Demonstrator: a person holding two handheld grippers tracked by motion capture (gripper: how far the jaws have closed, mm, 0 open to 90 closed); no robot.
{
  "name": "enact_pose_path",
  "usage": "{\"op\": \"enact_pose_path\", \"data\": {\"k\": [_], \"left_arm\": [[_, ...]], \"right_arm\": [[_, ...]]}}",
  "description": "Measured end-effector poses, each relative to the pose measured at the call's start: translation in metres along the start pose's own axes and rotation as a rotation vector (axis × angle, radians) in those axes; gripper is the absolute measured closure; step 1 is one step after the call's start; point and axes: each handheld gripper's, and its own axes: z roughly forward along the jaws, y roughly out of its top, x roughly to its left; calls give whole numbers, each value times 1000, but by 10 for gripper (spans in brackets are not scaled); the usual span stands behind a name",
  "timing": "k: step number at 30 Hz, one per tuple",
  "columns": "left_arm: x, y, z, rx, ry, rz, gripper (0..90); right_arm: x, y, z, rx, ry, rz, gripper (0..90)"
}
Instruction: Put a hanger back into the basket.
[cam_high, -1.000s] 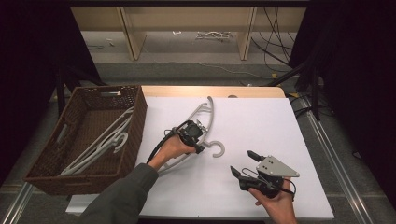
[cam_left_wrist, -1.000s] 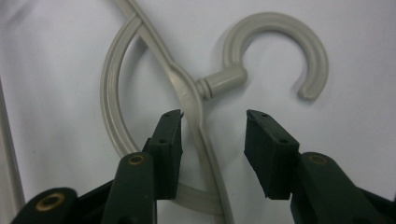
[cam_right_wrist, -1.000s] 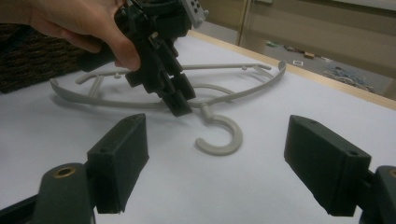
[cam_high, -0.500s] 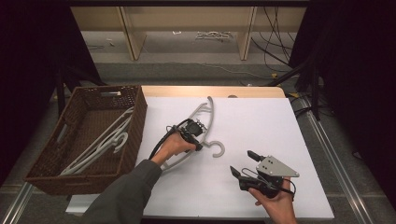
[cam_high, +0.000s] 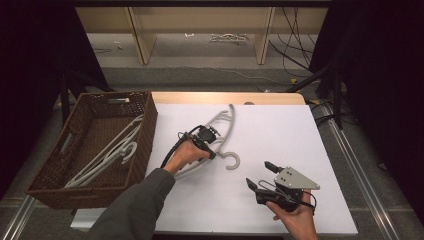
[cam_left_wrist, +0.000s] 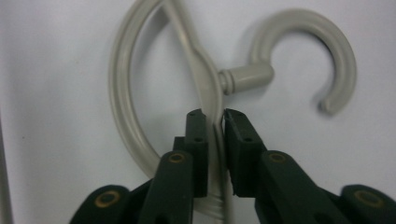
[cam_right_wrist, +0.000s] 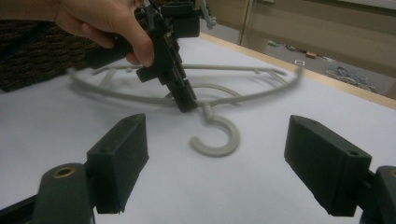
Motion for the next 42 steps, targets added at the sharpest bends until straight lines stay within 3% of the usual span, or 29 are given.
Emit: {"op": "enact_pose_path", "data": {"k": [3,5,7,11,15,20,21,23,25,26,27,29,32,33,34,35,36,37,38,42], "left_arm": [[4,0,-1,-8,19,-18,821],[5,0,-1,-50,2,-80,821],[8,0,-4,-63,4,-81,821],[11,1,-14,-91,-14,-98,821],[17,4,-28,-121,-6,-83,821],[23,4,-40,-179,-21,-126,822],[26,4,-44,-165,-32,-107,822],[28,5,-49,-181,-38,-105,823],[30,5,-53,-197,-41,-116,824],[30,5,-54,-222,-52,-142,824],[32,5,-56,-219,-57,-132,824],[30,6,-58,-267,-62,-186,824],[35,4,-65,-246,-67,-152,825],[33,4,-65,-288,-73,-199,825],[34,3,-67,-283,-73,-184,825],[34,3,-68,-301,-73,-197,824],[38,2,-72,-275,-74,-158,824],[36,2,-72,-318,-83,-208,824],[36,2,-73,-332,-89,-220,824],[38,1,-82,-348,-88,-218,824]], "right_arm": [[-1,-1,0,3,1,-5,226],[-1,0,0,12,5,5,225],[-2,0,0,-12,-8,-9,226],[-2,0,0,-8,-6,-8,226],[-1,0,0,1,0,-6,226],[-1,0,0,0,0,-5,226],[-1,0,0,8,4,3,226],[-1,0,1,-3,-2,-11,226],[-1,0,1,-2,-2,-10,226],[-1,0,0,-3,-2,-11,226],[-1,0,1,-7,-3,-13,226],[-1,0,0,3,-2,-11,226],[-1,0,0,6,4,2,226],[-1,0,0,0,0,-5,226],[-1,0,1,-2,-2,-10,226],[-1,0,1,-4,-2,-10,226],[-1,0,1,-7,-2,-12,226],[-1,0,0,-4,-2,-12,226],[-1,0,1,-2,-3,-13,226],[-1,0,1,-4,-2,-10,226]]}}
